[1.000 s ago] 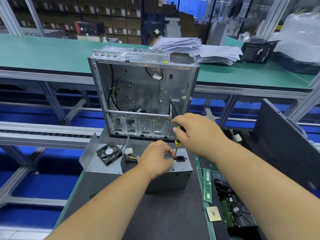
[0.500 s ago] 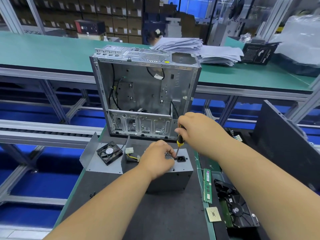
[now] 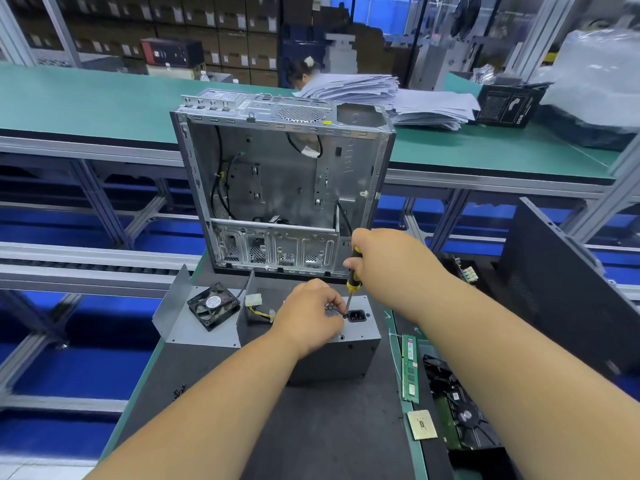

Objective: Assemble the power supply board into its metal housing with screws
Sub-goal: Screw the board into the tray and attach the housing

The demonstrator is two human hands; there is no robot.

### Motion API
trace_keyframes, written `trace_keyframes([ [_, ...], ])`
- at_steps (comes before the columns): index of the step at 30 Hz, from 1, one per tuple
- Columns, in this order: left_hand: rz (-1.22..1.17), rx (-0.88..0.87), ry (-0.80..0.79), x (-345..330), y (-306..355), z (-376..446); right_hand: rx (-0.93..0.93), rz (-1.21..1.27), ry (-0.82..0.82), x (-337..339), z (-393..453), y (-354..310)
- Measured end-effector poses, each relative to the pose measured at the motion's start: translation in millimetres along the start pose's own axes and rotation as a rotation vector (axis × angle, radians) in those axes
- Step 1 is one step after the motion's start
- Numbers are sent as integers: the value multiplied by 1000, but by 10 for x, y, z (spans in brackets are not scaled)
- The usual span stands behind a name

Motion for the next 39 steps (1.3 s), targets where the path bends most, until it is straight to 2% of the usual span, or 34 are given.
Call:
trace_keyframes([
  [7, 16, 0, -2, -4, -2, -7, -91, -59, -3, -64, 63, -133],
  [15, -9, 2, 0, -4, -13, -34, -67, -39, 55, -70, 22, -134],
  [18, -41, 25, 60, 7, -14, -74, -76, 112, 155, -57, -115, -10],
  [21, 11, 56, 64, 8, -17, -120, -237, 321, 297, -94, -352, 237],
  [24, 179, 76, 5, 19, 32, -115, -544, 916, 524, -243, -561, 502],
  [25, 230, 82, -23, 30, 55, -104, -617, 1090, 555, -297, -611, 556],
  [29, 208, 162, -154, 132, 107, -70, -732, 1410, 431, -475, -698, 575],
  [32, 208, 183, -179, 215, 142, -61, -750, 1554, 388, -574, -740, 497],
  [39, 215, 177, -150, 183, 202, -138, -599, 1554, 372, -763, -818, 539],
])
Point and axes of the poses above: each hand's wrist, its own z-axis towards the middle knuckle, its own x-axis out of the back of the hand, y = z × x, the point moved 2 cm from there along z, towards the middle knuckle, and after that the axes turned 15 degrees about x, right-handed, at the moved point
